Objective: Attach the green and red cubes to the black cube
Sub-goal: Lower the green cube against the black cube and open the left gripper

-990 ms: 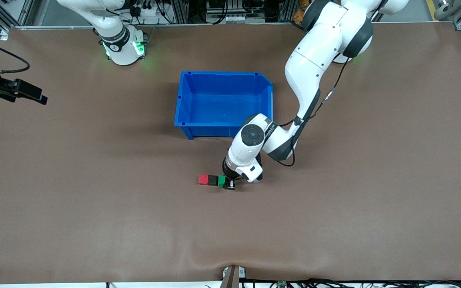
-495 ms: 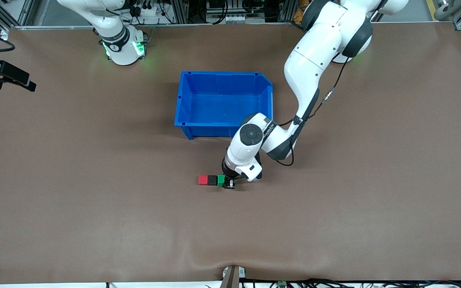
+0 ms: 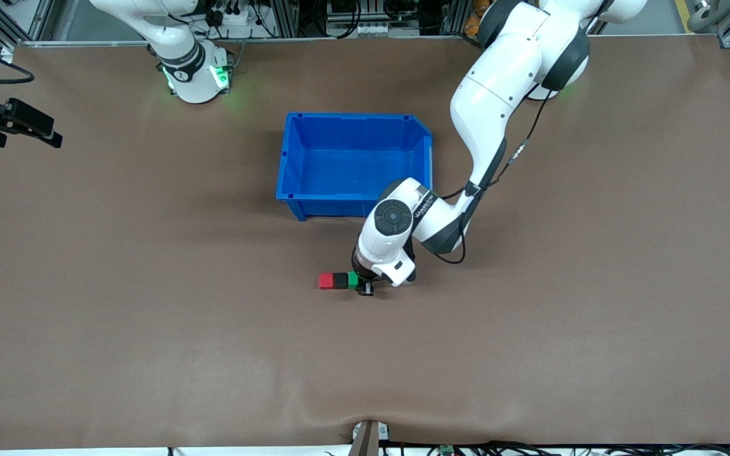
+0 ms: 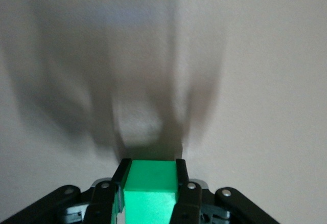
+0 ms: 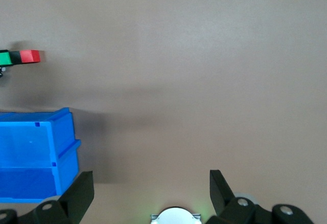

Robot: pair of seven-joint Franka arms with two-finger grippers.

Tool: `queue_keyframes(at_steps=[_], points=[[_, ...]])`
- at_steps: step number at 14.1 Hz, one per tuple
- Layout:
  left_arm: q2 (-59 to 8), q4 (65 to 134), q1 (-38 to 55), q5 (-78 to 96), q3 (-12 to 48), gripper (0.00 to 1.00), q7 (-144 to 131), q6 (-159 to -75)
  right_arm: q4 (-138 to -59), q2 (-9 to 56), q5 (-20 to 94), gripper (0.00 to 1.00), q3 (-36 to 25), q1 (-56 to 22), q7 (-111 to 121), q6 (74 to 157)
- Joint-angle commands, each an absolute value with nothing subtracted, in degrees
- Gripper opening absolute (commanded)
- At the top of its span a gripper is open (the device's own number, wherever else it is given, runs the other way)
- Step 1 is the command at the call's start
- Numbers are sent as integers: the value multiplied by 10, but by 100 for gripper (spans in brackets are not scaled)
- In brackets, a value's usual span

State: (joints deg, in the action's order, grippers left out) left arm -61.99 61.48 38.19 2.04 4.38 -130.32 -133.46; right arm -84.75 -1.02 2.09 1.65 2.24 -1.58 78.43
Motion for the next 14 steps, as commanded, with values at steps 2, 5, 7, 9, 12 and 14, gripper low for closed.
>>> queue_keyframes(at_steps=[2,5,7,9,12,14], points=[[-621,624,389,19,33,0,-1310,-1288,-854,-14,11,100,13,24,-5,788],[-621,625,387,19,34,42,-1310,-1267,-854,-10,12,100,12,35,-3,790],[-612,625,387,18,33,100,-1310,-1267,-858,-10,14,100,12,54,25,790],[-590,625,383,18,33,100,-1297,-1241,-860,-10,18,100,12,62,37,796],[-542,625,368,19,36,100,-1248,-1173,-860,-10,18,100,12,58,37,799],[-509,625,365,18,34,100,-1175,-1122,-860,-11,18,100,12,58,36,799]])
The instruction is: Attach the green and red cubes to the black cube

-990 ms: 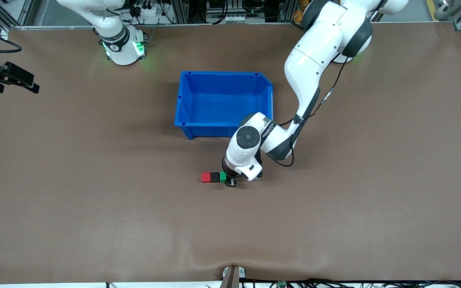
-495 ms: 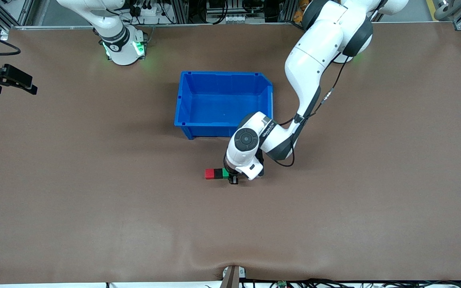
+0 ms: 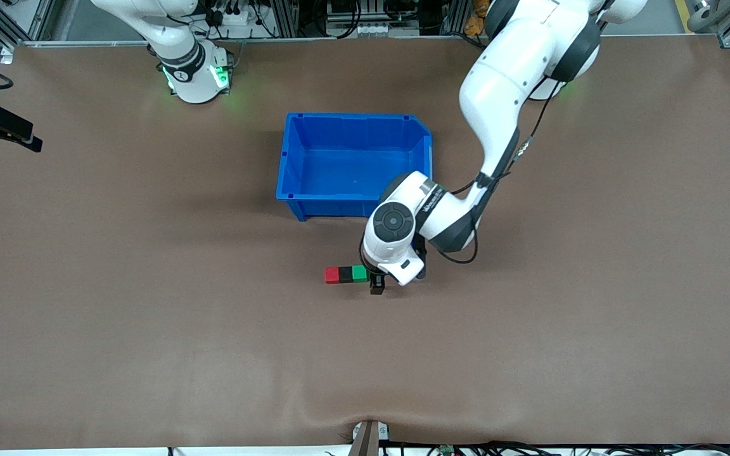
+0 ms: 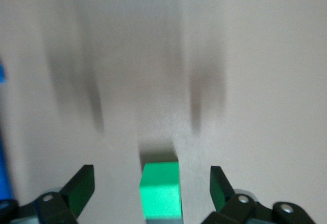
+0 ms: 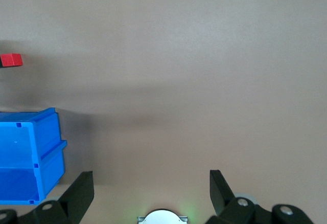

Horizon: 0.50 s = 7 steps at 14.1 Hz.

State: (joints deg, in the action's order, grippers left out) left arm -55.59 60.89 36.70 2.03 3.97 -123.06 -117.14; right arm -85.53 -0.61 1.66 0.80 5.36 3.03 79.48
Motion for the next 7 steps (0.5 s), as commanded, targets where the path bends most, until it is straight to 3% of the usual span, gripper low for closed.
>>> queue_keyframes(at_steps=[1,7], points=[[-492,625,365,18,34,100,-1137,-1102,-861,-11,18,100,13,57,35,798],[-368,635,304,22,39,100,-967,-971,-871,-12,18,100,16,43,7,799]])
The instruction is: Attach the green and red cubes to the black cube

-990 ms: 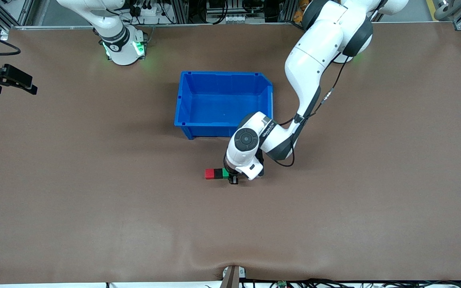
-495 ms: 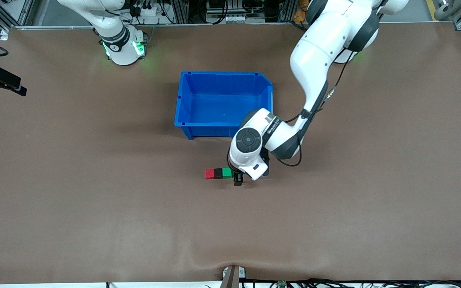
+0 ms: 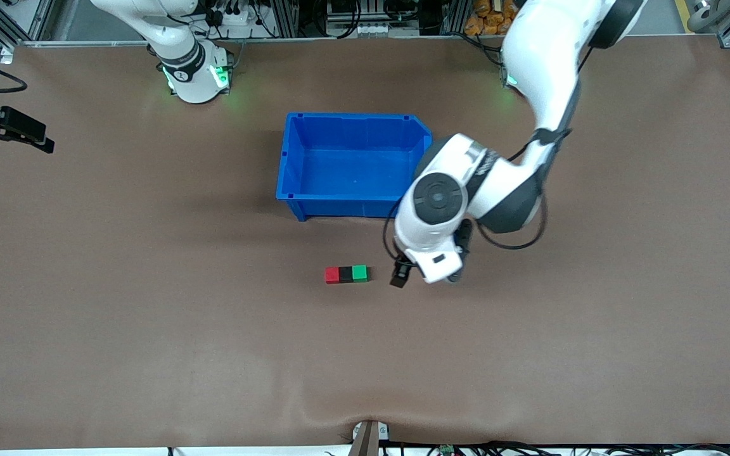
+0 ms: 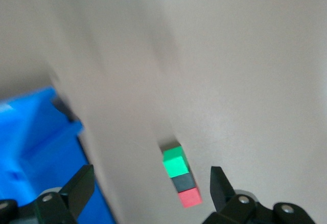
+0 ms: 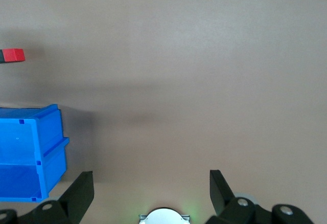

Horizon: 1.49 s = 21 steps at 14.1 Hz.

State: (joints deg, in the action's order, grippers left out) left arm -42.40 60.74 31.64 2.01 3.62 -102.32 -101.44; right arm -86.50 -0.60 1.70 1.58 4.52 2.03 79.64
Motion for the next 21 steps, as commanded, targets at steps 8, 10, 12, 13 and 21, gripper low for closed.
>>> queue_keyframes(at_steps=[8,10,12,13,21], points=[[-213,647,213,17,38,100,-671,-789,-871,-13,18,100,17,22,-19,797],[-161,689,185,16,36,100,-595,-774,-871,-13,18,100,17,15,-25,797],[-110,733,151,-2,38,100,-485,-775,-871,-13,18,100,17,12,-25,797],[-88,755,140,-7,38,100,-439,-775,-871,-13,18,100,17,11,-25,797],[34,885,51,-60,39,100,-160,-794,-872,-13,18,100,16,12,-25,798]])
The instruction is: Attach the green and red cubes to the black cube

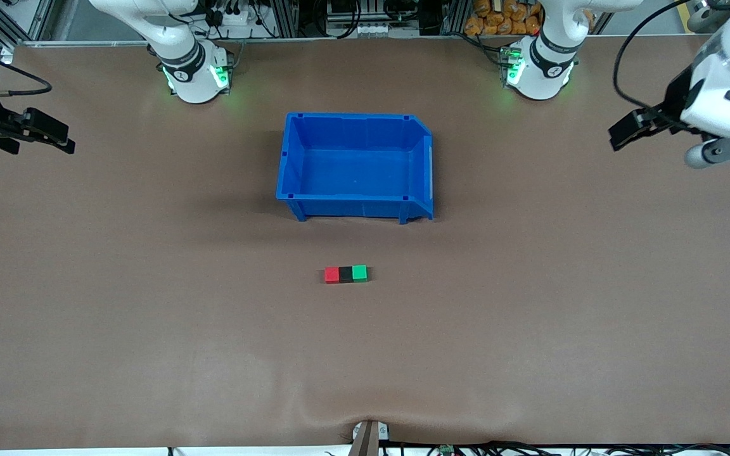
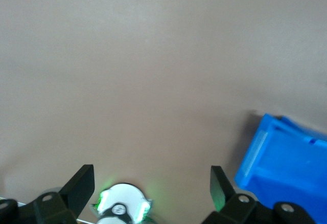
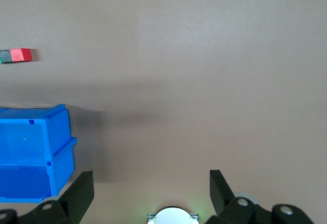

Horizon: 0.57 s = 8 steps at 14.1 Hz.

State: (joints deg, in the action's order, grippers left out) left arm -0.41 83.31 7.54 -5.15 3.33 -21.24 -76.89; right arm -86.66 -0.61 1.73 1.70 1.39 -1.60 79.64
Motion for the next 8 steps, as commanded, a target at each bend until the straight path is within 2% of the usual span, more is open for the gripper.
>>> queue_keyframes(at_steps=[1,4,8], points=[[47,904,41,-57,39,100,-134,-805,-873,-12,18,100,17,12,-25,798],[90,967,29,-55,36,100,-103,-851,-873,-12,18,100,17,12,-25,799],[84,940,26,-53,34,100,-77,-848,-873,-12,18,100,16,12,-25,799]])
